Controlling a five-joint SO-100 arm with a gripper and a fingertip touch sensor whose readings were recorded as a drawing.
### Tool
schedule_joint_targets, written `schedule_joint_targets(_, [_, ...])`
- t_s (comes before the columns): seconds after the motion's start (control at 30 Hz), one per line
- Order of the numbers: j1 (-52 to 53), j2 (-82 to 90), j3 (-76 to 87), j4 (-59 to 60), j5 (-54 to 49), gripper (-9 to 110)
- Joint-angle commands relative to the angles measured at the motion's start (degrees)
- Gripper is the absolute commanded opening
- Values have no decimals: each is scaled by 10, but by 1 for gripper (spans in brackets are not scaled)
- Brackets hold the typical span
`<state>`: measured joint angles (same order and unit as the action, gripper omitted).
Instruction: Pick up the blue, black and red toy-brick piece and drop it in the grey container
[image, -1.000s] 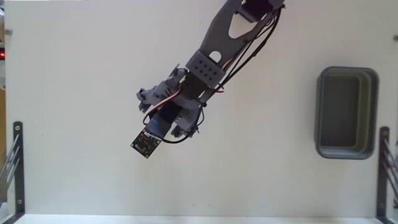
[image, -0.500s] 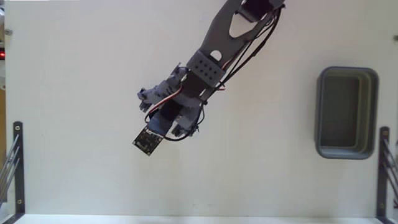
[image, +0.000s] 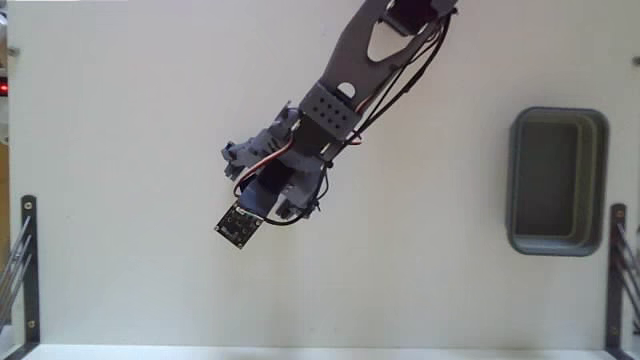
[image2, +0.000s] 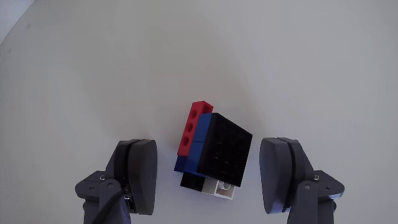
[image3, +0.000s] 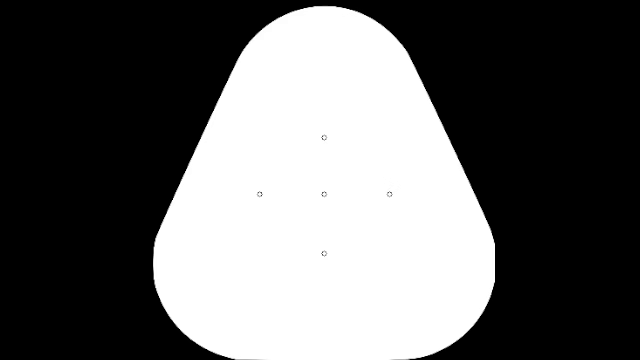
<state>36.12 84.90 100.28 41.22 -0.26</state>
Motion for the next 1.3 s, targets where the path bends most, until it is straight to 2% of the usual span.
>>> schedule_joint_targets(0.0, [4,16,0,-6,3,109])
schedule_joint_targets(1.27, [4,16,0,-6,3,98])
